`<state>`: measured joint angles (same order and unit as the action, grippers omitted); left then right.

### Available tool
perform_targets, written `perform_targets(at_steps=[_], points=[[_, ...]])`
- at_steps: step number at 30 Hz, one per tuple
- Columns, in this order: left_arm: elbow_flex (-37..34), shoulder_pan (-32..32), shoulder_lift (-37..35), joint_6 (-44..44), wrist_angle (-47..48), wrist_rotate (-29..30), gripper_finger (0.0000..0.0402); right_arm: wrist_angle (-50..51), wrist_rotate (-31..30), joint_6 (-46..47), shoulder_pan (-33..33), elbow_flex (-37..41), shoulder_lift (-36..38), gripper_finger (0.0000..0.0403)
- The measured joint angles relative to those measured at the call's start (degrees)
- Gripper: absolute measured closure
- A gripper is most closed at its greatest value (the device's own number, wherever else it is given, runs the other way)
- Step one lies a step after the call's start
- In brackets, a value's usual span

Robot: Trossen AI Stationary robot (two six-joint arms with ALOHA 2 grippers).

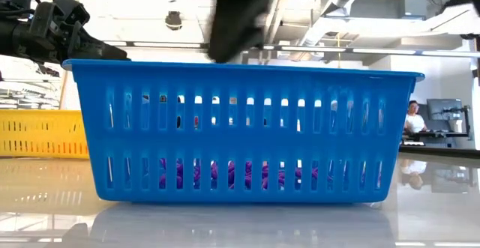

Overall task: Sort Halloween decoration
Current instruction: Put the green spider toy into the red basket

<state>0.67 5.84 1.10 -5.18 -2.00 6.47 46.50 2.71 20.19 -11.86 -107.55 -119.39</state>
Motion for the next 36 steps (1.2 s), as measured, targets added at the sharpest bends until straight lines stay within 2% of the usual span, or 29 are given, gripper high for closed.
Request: perform_targets(at_steps=[4, 7, 11, 16, 20, 24, 29, 36], points=[[0.0, 0.0, 0.0, 0.0, 0.0, 0.0, 0.0285, 15.4, -3.7, 1.9, -6.9, 0.0, 2.6, 0.0264], [0.0, 0.0, 0.0, 0.0, 0.0, 0.0, 0.0285, 21.0, -6.7, 7.5, -13.0, 0.0, 3.1, 0.0266], [0.0, 0.0, 0.0, 0.0, 0.0, 0.0, 0.0285, 20.6, -10.5, 18.1, -21.6, 0.1, 3.1, 0.0266], [0.0, 0.0, 0.0, 0.0, 0.0, 0.0, 0.0285, 17.9, -19.5, 28.9, -32.7, 0.1, 1.2, 0.0266], [0.0, 0.0, 0.0, 0.0, 0.0, 0.0, 0.0285, 17.2, -24.9, 35.1, -39.2, 0.1, -0.6, 0.0266], [0.0, 0.0, 0.0, 0.0, 0.0, 0.0, 0.0285, 15.4, -30.6, 39.6, -42.0, 0.3, -2.6, 0.0265], [0.0, 0.0, 0.0, 0.0, 0.0, 0.0, 0.0285, 11.8, -37.2, 39.5, -43.2, 0.2, -6.4, 0.0265], [0.0, 0.0, 0.0, 0.0, 0.0, 0.0, 0.0285, 11.8, -37.5, 44.2, -44.7, 0.4, -11.3, 0.0265]])
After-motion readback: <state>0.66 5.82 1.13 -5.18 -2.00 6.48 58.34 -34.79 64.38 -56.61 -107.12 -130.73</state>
